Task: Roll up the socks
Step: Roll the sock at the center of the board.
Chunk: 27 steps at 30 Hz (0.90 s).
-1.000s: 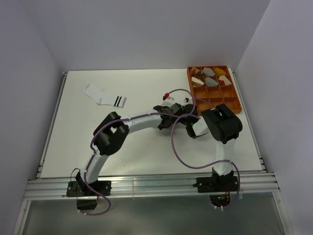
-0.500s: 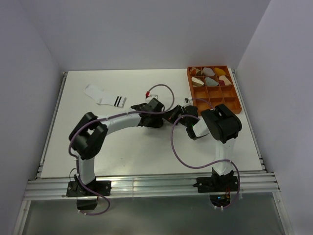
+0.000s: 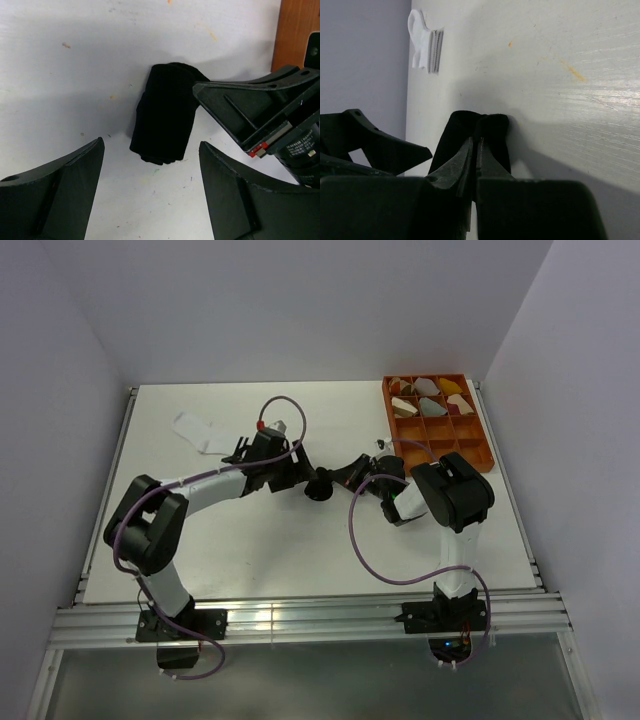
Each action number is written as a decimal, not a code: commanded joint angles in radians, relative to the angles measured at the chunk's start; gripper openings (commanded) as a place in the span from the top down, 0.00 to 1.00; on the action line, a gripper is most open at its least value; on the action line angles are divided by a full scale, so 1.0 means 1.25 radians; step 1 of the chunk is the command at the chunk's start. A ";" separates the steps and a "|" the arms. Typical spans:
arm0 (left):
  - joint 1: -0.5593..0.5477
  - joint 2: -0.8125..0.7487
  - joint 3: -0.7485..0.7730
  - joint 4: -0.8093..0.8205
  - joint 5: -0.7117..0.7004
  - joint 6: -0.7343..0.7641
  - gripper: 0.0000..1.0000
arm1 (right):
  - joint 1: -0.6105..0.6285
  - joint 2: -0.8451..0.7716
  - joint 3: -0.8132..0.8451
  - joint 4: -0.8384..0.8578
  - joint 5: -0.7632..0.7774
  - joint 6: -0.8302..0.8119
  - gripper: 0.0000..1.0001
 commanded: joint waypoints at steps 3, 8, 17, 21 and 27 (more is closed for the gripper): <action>0.026 0.026 -0.034 0.120 0.140 -0.048 0.19 | 0.008 -0.001 -0.013 0.017 0.016 -0.034 1.00; 0.055 0.047 -0.098 0.198 0.225 -0.080 0.19 | 0.007 0.002 -0.013 0.022 0.015 -0.032 1.00; 0.069 0.093 -0.149 0.296 0.316 -0.112 0.19 | 0.009 0.005 -0.010 0.019 0.016 -0.035 1.00; 0.069 0.118 -0.158 0.328 0.335 -0.120 0.20 | 0.009 0.004 -0.008 0.012 0.017 -0.039 1.00; 0.069 0.136 -0.170 0.350 0.332 -0.114 0.25 | 0.010 0.007 -0.008 0.020 0.017 -0.036 1.00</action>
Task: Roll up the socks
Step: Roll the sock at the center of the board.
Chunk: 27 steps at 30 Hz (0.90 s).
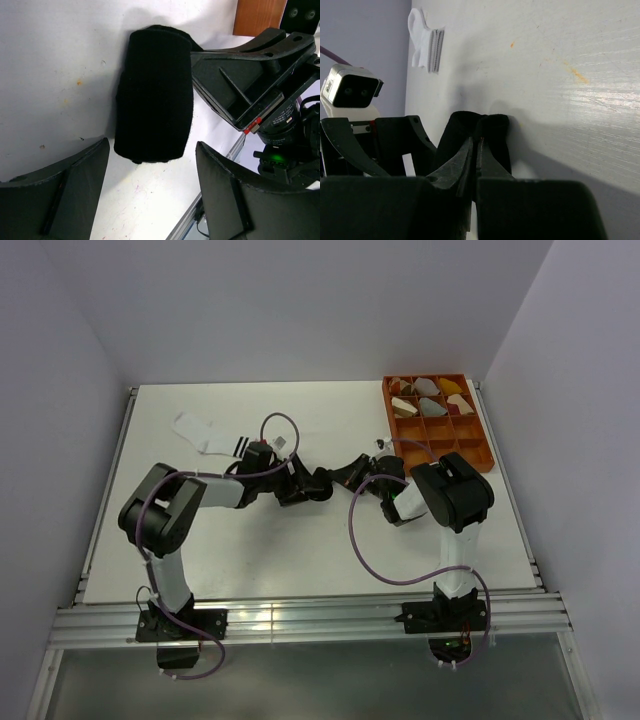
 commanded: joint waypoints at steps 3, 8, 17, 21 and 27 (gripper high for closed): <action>-0.001 0.031 -0.028 0.021 -0.001 0.009 0.27 | 0.009 0.006 -0.007 0.013 0.015 -0.025 1.00; -0.001 0.046 -0.033 0.040 0.005 -0.003 0.31 | 0.010 0.009 -0.005 0.010 0.014 -0.025 1.00; -0.008 0.036 -0.017 0.000 -0.028 0.021 0.39 | 0.012 0.012 -0.003 0.009 0.014 -0.024 1.00; -0.022 0.035 -0.003 -0.028 -0.052 0.041 0.46 | 0.012 0.012 -0.002 0.009 0.017 -0.025 1.00; -0.053 0.034 0.034 -0.099 -0.111 0.084 0.59 | 0.013 0.011 -0.001 0.005 0.017 -0.029 1.00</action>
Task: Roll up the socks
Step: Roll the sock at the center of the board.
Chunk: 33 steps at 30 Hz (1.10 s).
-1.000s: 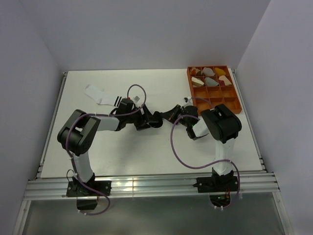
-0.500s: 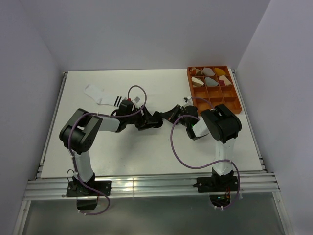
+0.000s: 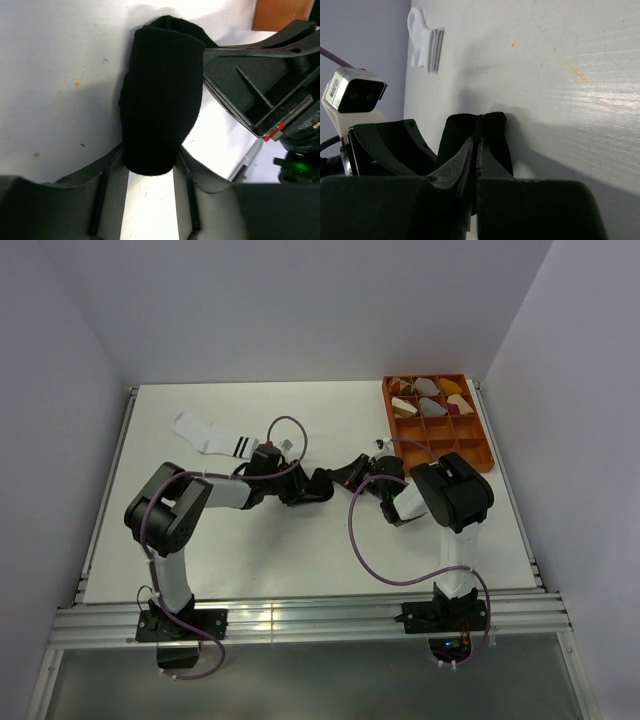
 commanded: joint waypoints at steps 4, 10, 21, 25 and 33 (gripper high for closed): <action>-0.039 -0.002 0.053 -0.150 -0.132 0.091 0.73 | 0.009 0.009 -0.001 0.001 0.015 -0.027 1.00; -0.090 -0.001 0.136 -0.283 -0.275 0.169 0.95 | 0.009 0.005 -0.003 -0.003 0.020 -0.031 1.00; -0.179 0.056 0.284 -0.512 -0.493 0.240 1.00 | 0.008 -0.076 -0.013 -0.093 0.057 -0.037 0.64; -0.209 0.077 0.320 -0.551 -0.553 0.251 1.00 | 0.008 -0.149 -0.014 -0.190 0.092 -0.046 0.50; -0.228 0.089 0.334 -0.575 -0.588 0.267 1.00 | 0.008 -0.238 0.004 -0.321 0.102 -0.029 0.48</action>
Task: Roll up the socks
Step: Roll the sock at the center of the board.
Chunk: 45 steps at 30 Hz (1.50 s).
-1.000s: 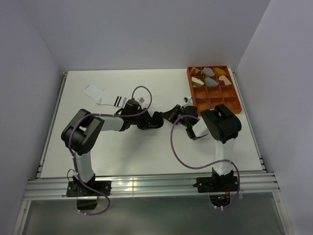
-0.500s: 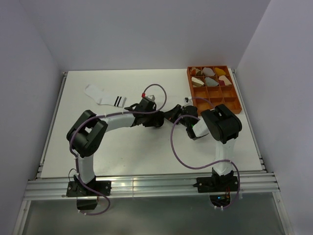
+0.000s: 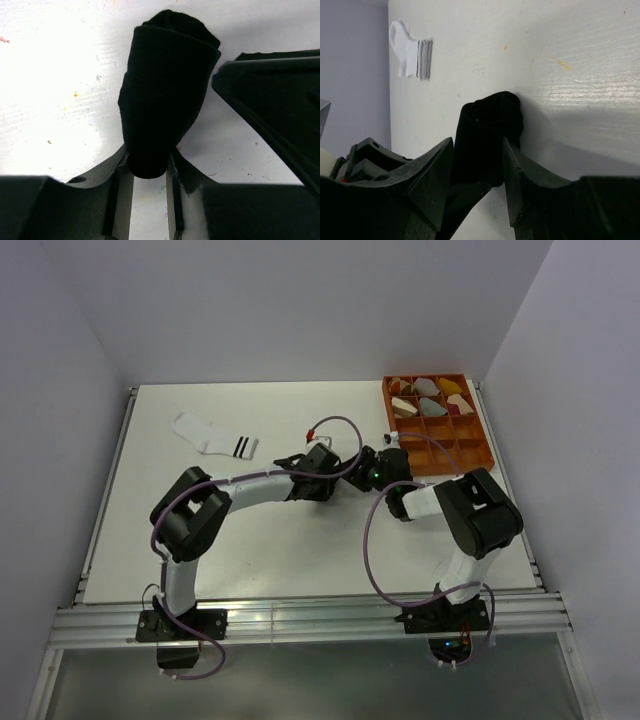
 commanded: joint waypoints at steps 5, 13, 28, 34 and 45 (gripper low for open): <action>-0.011 0.039 0.013 -0.079 -0.055 0.037 1.00 | 0.012 -0.042 0.049 -0.133 -0.011 0.026 0.49; -0.018 0.039 0.010 -0.071 -0.065 0.050 1.00 | 0.044 -0.058 0.090 -0.249 0.032 0.059 0.37; -0.038 0.012 -0.046 -0.015 -0.096 0.078 1.00 | 0.060 -0.079 0.139 -0.315 0.054 0.113 0.33; -0.038 -0.016 -0.087 0.020 -0.108 0.089 1.00 | 0.053 -0.063 0.136 -0.280 0.025 0.139 0.33; -0.038 -0.056 -0.138 0.083 -0.078 0.174 1.00 | -0.025 -0.098 0.097 -0.322 -0.060 0.024 0.33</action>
